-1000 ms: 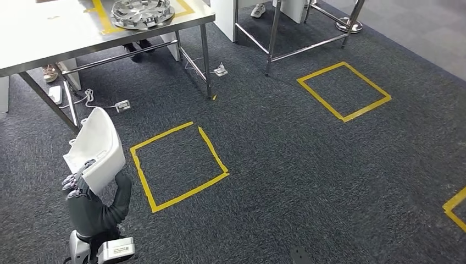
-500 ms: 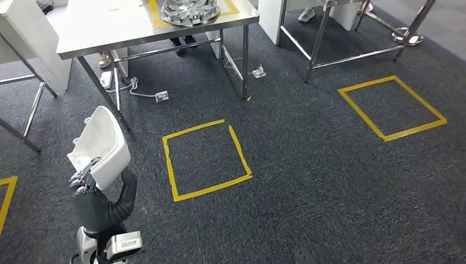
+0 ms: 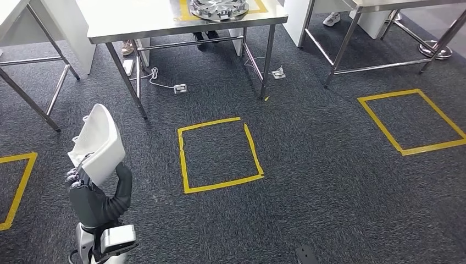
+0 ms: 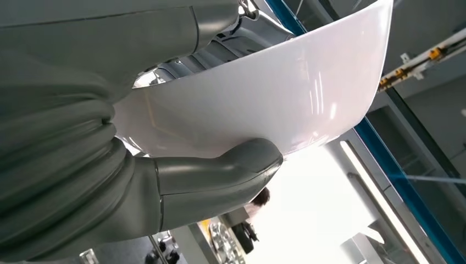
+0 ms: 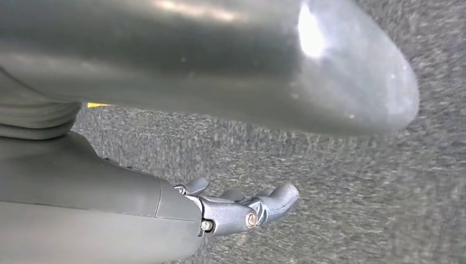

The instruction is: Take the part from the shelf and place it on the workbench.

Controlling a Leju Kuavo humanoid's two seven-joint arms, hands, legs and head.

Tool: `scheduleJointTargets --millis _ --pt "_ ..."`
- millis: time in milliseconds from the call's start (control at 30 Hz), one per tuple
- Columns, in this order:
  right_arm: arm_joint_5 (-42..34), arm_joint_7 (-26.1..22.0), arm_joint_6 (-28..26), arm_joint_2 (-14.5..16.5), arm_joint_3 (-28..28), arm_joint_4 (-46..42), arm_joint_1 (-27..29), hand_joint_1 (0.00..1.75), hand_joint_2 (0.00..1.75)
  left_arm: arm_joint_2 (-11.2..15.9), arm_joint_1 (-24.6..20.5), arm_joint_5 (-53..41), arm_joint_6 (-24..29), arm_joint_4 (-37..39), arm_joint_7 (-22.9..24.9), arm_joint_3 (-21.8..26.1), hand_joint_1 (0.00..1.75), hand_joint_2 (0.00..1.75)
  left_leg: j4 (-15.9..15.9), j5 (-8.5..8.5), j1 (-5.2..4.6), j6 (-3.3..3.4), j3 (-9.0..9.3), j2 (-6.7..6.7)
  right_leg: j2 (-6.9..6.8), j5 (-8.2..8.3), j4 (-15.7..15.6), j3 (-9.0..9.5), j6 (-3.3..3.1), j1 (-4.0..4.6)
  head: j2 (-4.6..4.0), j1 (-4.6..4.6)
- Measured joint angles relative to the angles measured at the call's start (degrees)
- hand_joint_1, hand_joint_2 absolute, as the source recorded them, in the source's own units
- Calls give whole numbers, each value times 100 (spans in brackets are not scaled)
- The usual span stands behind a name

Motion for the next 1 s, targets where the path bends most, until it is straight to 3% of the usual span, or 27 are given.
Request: scheduleJointTargets --millis 100,133,167,200,233,300,367,433,500,533,600,667,700,733,800,867,967,1000 --pt "6 16 -6 1 -23 0 9 0 0 -19 -67 -4 67 40 -1 1 175 175 -6 -13 13 74 10 -36 197 -421 1017 -547 66 -25 0 20" --pt "8 22 -6 1 -31 0 21 0 0 -21 -66 -4 83 48 -1 1 175 175 4 -25 13 78 13 -58 212 -469 1280 -708 80 -32 0 21" --pt "9 25 -6 0 -38 0 32 0 0 -21 -63 -3 98 51 -1 0 175 175 16 -39 15 73 20 -86 216 -413 1346 -774 87 -37 0 21" --pt "9 25 -6 -1 -43 0 40 0 0 -20 -61 -1 108 53 -1 -1 175 175 30 -58 20 60 33 -115 217 -252 1187 -729 90 -45 0 22" --pt "10 25 -6 -2 -46 0 42 0 0 -21 -59 2 115 53 -1 -2 175 175 44 -81 27 39 52 -140 219 -27 830 -576 90 -56 0 23" --pt "10 24 -3 -2 -52 0 37 0 0 -20 -60 7 125 52 -1 -4 175 175 74 -132 24 -23 75 -178 246 239 120 -243 66 -61 0 23" --pt "11 24 3 1 -59 0 32 0 0 -20 -61 11 128 51 -1 -7 175 175 74 -164 8 -95 81 -200 271 229 -128 -122 8 -37 0 22" --pt "11 24 7 5 -70 0 29 0 0 -19 -61 17 128 46 -1 -8 175 175 52 -185 10 -168 98 -203 266 217 -158 -96 -73 -32 0 22" --pt "10 22 2 10 -80 0 29 0 0 -19 -69 26 128 38 -5 -8 175 175 231 -282 20 -230 41 -158 253 197 -199 -16 -165 -52 0 10" --pt "9 21 -1 13 -83 0 29 0 0 -18 -72 31 128 34 -9 -9 175 175 485 -391 24 -253 -81 -130 245 180 -216 31 -204 -60 0 -1" --pt "9 17 -6 13 -87 0 34 0 0 -12 -68 46 128 42 -16 -9 175 175 1249 -654 26 -278 -518 -97 237 122 -220 98 -246 -52 0 -15" --pt "9 11 -6 14 -89 0 48 0 0 -3 -49 61 128 52 -16 -9 175 175 1710 -663 26 -279 -869 -93 237 51 -219 172 -250 -44 0 -15" --pt "9 9 -6 14 -90 0 55 0 0 2 -44 65 128 54 -16 -10 175 175 1617 -496 26 -268 -887 -90 238 8 -218 226 -244 -42 0 -15" --pt "9 7 -6 15 -91 0 59 0 0 5 -42 69 130 54 -16 -10 175 175 1318 -246 25 -249 -794 -82 239 -40 -218 292 -234 -42 0 -15" --pt "10 6 -6 17 -92 0 58 0 0 11 -42 72 132 55 -16 -10 175 175 556 162 5 -197 -491 -41 241 -146 -217 405 -184 -31 0 -16" --pt "11 6 -4 18 -93 0 53 0 0 17 -37 76 136 56 -16 -13 175 175 190 206 -25 -131 -315 -19 232 -218 -230 459 -107 -13 0 -10" --pt "11 4 5 18 -94 0 49 0 0 21 -14 85 139 46 -16 -16 175 175 115 102 -21 -12 -222 -73 207 -221 -167 509 -12 -17 0 13" --pt "11 3 9 19 -94 0 45 0 0 22 -8 86 140 39 -17 -17 175 175 98 81 -12 28 -176 -86 208 -240 -29 448 10 -22 0 21"
